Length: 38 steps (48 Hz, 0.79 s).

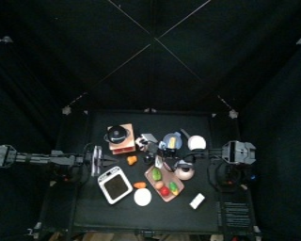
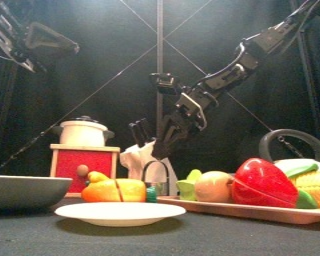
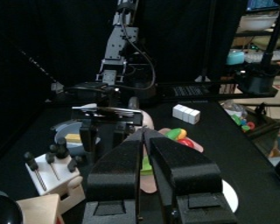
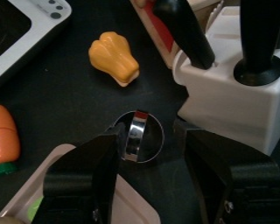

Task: Place cookie cutter inbetween plate and knife holder

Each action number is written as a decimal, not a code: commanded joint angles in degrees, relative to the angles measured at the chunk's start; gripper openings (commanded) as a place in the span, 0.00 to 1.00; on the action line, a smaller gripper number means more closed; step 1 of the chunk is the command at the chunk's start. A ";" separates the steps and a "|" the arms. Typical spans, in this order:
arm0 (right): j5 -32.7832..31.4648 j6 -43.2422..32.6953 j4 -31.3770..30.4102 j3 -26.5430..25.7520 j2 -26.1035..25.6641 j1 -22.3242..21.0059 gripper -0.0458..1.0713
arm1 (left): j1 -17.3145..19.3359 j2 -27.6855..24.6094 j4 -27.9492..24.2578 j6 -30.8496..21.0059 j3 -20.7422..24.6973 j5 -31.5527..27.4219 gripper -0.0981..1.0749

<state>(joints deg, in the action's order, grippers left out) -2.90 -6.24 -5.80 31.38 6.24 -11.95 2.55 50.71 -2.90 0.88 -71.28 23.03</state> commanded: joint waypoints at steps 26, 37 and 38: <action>0.00 -0.09 1.14 -1.58 -3.87 1.49 0.80 | 1.05 -0.18 -0.18 0.00 0.70 0.53 0.53; -0.09 -0.18 2.46 -0.88 -5.19 2.72 0.80 | 1.23 -0.18 -0.18 0.00 0.88 0.44 0.53; -0.09 -0.18 2.99 -0.62 -5.63 3.08 0.80 | 1.23 -0.18 -0.18 0.00 0.88 0.53 0.53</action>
<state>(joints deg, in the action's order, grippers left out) -3.16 -6.33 -3.87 31.20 3.96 -9.76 3.52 50.63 -2.99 0.79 -71.28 23.03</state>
